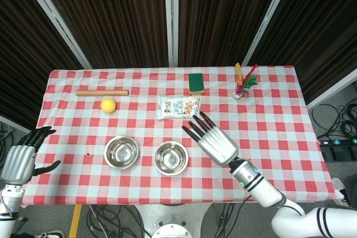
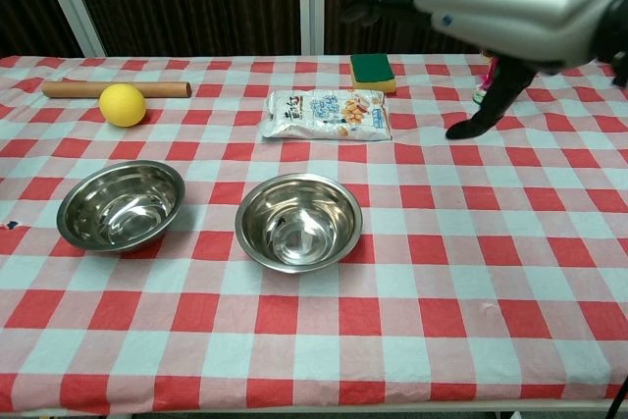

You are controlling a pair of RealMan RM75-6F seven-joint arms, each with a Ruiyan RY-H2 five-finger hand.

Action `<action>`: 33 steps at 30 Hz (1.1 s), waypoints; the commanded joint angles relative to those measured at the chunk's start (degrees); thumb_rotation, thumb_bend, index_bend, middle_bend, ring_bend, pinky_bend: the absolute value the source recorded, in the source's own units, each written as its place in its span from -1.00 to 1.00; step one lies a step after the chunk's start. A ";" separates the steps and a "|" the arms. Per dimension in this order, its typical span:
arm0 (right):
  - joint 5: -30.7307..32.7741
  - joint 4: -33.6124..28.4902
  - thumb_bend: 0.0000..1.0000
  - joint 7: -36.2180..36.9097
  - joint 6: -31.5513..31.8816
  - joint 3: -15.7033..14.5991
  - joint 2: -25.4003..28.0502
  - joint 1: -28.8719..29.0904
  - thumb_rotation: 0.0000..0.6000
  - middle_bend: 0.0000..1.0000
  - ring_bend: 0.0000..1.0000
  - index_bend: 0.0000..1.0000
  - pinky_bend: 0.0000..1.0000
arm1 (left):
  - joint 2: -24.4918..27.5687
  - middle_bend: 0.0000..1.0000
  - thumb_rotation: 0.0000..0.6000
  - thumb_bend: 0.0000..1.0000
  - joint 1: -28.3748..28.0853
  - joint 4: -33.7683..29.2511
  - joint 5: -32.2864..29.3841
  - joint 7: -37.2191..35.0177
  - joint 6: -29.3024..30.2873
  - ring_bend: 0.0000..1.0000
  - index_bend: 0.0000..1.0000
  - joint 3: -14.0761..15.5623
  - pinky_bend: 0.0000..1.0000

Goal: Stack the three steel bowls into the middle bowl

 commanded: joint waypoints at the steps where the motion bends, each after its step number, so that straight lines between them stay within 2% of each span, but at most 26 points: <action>1: -2.32 -4.11 -0.96 3.95 4.67 0.40 5.63 -3.44 1.00 -0.77 -1.00 -0.87 -0.98 | 0.15 -0.42 1.00 -0.71 -1.08 -1.14 1.04 2.60 -2.42 -0.53 -0.46 1.30 -0.35; 8: -4.37 -6.56 -0.96 11.13 8.42 1.71 12.51 -6.52 1.00 -0.76 -1.00 -0.87 -0.98 | -0.57 -0.31 1.00 -0.69 -5.51 -5.62 5.67 12.14 -11.03 -0.49 -0.44 4.77 -0.31; 13: -4.34 -6.21 -0.97 14.32 8.94 2.38 14.84 -7.53 1.00 -0.76 -1.00 -0.87 -0.98 | -2.96 -0.31 1.00 -0.66 -9.63 -7.38 8.33 18.38 -17.76 -0.49 -0.42 5.87 -0.31; 17: -4.40 -5.48 -0.97 16.00 9.04 2.30 15.52 -8.35 1.00 -0.77 -1.00 -0.87 -0.98 | -6.27 -0.30 1.00 -0.61 -13.05 -5.76 9.51 21.86 -21.66 -0.47 -0.40 5.11 -0.30; 24: -4.08 -3.69 -0.97 18.12 9.32 2.61 15.70 -9.33 1.00 -0.78 -1.00 -0.87 -0.98 | -11.35 -0.25 1.00 -0.58 -16.87 -1.23 9.45 24.59 -24.75 -0.42 -0.35 3.51 -0.25; 33: -3.80 -2.08 -0.97 20.01 8.80 2.98 16.06 -9.91 1.00 -0.79 -1.00 -0.87 -0.98 | -14.50 -0.20 1.00 -0.58 -18.40 3.70 7.47 24.12 -26.27 -0.36 -0.30 4.10 -0.19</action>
